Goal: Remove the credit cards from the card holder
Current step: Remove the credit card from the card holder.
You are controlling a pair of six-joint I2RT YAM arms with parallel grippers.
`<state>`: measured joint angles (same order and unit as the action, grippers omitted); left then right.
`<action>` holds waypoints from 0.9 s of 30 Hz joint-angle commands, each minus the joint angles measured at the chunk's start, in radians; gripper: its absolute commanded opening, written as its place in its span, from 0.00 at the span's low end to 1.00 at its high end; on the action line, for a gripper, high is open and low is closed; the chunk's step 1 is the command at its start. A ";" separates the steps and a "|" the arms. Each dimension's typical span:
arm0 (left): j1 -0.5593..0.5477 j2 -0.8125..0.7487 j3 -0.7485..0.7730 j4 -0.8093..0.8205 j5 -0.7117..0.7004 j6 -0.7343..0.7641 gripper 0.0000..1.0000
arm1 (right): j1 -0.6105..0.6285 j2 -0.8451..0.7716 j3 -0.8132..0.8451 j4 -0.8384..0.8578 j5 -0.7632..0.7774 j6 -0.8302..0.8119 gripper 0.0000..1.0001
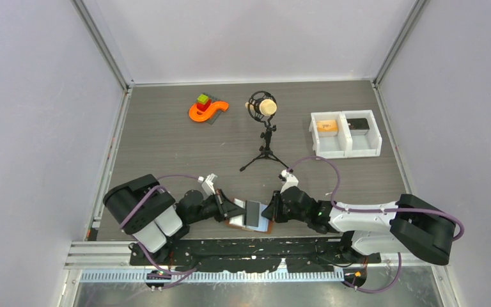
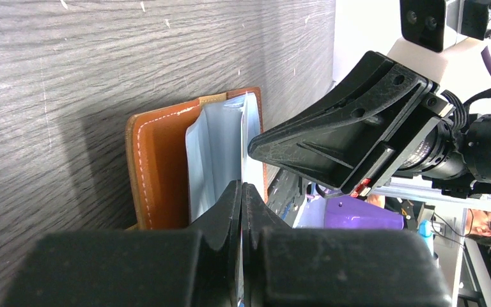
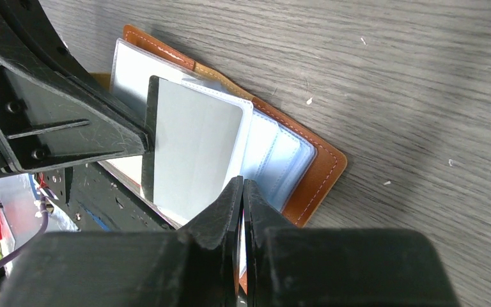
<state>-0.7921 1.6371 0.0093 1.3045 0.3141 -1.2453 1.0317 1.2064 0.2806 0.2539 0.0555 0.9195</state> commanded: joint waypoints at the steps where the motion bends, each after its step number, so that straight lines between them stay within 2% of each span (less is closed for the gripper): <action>1: 0.009 -0.069 -0.050 -0.056 -0.023 0.044 0.00 | -0.007 -0.006 0.002 -0.074 0.043 -0.034 0.10; 6: 0.012 -0.220 -0.027 -0.303 -0.036 0.090 0.00 | -0.009 -0.009 0.007 -0.084 0.050 -0.047 0.10; 17: 0.014 -0.797 0.084 -1.155 -0.171 0.215 0.00 | -0.020 -0.023 0.040 -0.115 0.055 -0.094 0.10; 23: 0.017 -1.080 0.154 -1.435 -0.238 0.279 0.00 | -0.022 -0.073 0.137 -0.204 0.058 -0.211 0.13; 27: 0.020 -1.181 0.200 -1.547 -0.249 0.277 0.00 | -0.021 -0.135 0.192 -0.200 0.048 -0.367 0.21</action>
<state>-0.7784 0.5304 0.1410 -0.0540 0.1066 -1.0069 1.0122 1.1427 0.3862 0.0586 0.0856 0.7269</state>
